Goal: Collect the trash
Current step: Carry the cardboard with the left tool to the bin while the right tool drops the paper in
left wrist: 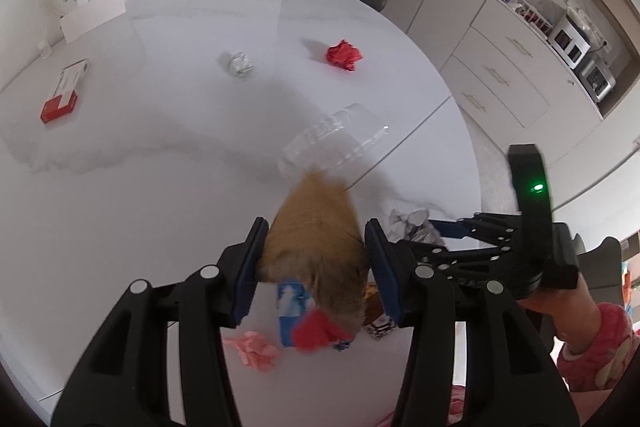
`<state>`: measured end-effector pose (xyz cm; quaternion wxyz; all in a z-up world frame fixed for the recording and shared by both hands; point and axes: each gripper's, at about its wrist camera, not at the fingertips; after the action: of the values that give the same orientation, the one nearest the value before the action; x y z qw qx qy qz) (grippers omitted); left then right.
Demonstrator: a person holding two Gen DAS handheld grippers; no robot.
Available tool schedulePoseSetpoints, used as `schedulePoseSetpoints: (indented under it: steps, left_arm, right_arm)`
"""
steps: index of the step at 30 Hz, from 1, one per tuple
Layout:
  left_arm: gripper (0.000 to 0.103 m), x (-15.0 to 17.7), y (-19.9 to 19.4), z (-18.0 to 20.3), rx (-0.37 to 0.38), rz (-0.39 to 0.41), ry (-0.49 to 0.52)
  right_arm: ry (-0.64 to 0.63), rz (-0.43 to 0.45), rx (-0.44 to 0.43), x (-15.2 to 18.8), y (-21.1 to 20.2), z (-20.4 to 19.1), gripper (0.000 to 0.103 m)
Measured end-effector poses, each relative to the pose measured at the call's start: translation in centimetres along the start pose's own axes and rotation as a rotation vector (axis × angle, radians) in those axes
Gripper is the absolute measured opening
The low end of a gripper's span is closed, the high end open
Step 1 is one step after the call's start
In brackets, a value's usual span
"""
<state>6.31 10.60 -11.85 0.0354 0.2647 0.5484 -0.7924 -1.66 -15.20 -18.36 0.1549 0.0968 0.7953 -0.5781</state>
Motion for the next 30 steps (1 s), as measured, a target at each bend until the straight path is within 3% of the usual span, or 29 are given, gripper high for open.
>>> schedulePoseSetpoints:
  steps: [10,20,30]
  left_arm:
    - [0.045,0.6,1.2,6.4,0.102,-0.007,0.088]
    - [0.044,1.1,2.0,10.2,0.100,-0.013,0.148]
    - [0.044,-0.1,1.6,11.0,0.071,-0.003,0.150]
  right_arm:
    - [0.159,0.112,0.074,7.2,-9.4,6.1,0.052]
    - [0.278,0.115,0.116,12.4,-11.1,10.2,0.052]
    - [0.295,0.130,0.108,13.7,-11.0,11.2,0.052]
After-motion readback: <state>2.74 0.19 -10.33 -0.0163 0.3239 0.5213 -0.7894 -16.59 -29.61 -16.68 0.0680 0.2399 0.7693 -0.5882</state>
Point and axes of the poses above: each gripper's, at about its wrist camera, not at the fingertips, and y roughly the way its jaws point, z to its right, x to its underside, and after that the axes turned 5 degrees about -y, right-handed
